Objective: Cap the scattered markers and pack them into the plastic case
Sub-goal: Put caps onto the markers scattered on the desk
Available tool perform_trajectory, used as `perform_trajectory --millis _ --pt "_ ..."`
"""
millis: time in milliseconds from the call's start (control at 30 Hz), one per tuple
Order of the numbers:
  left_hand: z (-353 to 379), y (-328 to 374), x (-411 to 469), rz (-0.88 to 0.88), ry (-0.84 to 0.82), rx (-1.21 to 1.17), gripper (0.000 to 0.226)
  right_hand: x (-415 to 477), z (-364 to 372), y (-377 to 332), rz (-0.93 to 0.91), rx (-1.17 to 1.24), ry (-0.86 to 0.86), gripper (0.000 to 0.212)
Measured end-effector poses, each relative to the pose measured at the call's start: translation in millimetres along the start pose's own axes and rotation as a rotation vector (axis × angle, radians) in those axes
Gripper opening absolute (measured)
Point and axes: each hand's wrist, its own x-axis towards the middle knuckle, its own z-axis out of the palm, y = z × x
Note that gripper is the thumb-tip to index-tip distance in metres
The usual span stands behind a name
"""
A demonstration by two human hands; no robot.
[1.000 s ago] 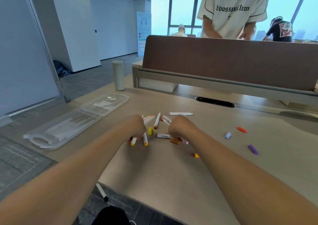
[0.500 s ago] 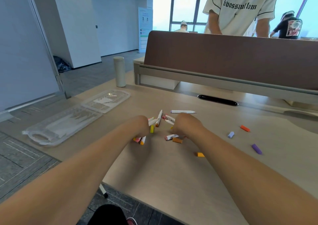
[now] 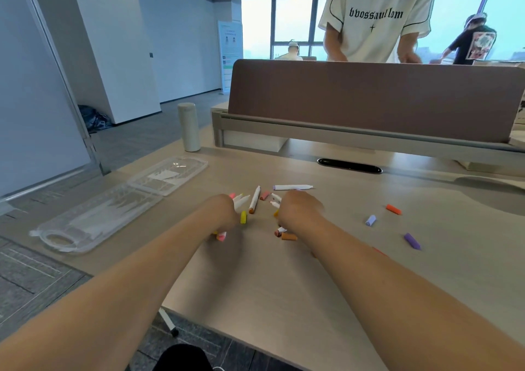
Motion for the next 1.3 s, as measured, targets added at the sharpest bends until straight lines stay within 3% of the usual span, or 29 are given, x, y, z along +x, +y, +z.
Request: perform_trajectory --millis 100,167,233,367,467,633,767,933,1033,1167,1300 --pt "-7.5 -5.5 -1.5 -0.014 0.057 -0.163 0.023 1.4 0.3 1.2 0.006 0.057 0.003 0.015" --pt "-12.5 -6.1 -2.7 -0.010 0.098 -0.212 0.015 2.5 2.2 2.4 0.016 0.098 0.006 0.021" --pt "-17.2 -3.3 -3.8 0.002 0.112 -0.266 0.013 0.8 1.5 3.3 0.025 0.149 0.013 0.007" --pt "-24.8 4.5 1.7 0.005 0.095 -0.370 0.014 4.7 -9.3 7.6 0.039 0.258 0.003 0.004" --pt "-26.9 11.0 11.2 0.008 0.062 -0.429 0.020 14.9 -17.8 12.4 0.050 0.298 -0.015 0.019" --pt "-24.3 27.5 27.2 0.045 0.079 -0.269 0.025 28.8 -31.2 25.6 0.042 0.404 0.014 0.023" --pt "-26.5 39.2 35.6 0.090 0.099 -0.123 0.030 38.9 -34.1 30.2 0.031 0.405 0.024 0.015" --pt "-27.3 55.7 43.9 0.169 0.025 0.026 0.049 56.3 -32.0 30.6 0.024 0.459 0.015 0.018" --pt "-21.6 59.2 50.3 0.146 0.006 0.096 0.046 64.3 -30.8 31.5 0.009 0.496 0.013 0.021" --pt "-16.9 58.7 61.6 0.214 0.030 0.098 0.069 73.4 -26.3 33.5 0.009 0.534 0.039 0.020" --pt "-17.8 57.9 61.7 0.155 0.060 0.002 0.038 77.1 -20.7 35.1 0.010 0.572 0.037 0.017"
